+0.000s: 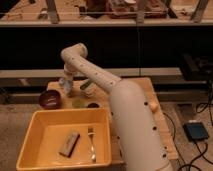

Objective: Place towel in table surface

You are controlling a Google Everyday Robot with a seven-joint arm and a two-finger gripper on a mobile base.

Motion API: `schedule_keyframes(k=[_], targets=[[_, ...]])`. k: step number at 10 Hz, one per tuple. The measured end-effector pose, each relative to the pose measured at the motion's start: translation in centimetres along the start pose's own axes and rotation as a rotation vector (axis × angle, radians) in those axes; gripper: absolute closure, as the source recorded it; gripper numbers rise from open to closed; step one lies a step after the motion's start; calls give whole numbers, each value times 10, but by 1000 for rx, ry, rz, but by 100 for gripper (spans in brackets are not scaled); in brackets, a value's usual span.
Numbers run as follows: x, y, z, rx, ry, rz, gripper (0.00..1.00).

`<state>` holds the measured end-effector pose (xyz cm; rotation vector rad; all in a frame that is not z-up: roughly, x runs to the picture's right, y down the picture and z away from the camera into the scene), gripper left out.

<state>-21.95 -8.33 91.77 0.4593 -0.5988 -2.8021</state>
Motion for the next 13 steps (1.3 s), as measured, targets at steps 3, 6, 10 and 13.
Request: schedule_keyframes(k=[3,6,10,13], targets=[[-8,-10,3,59,86,10,28],[4,-20,6,111,135,-39,20],[0,-23,1,131,134,-61,20],[-20,-11,-29,96,122,-58,20]])
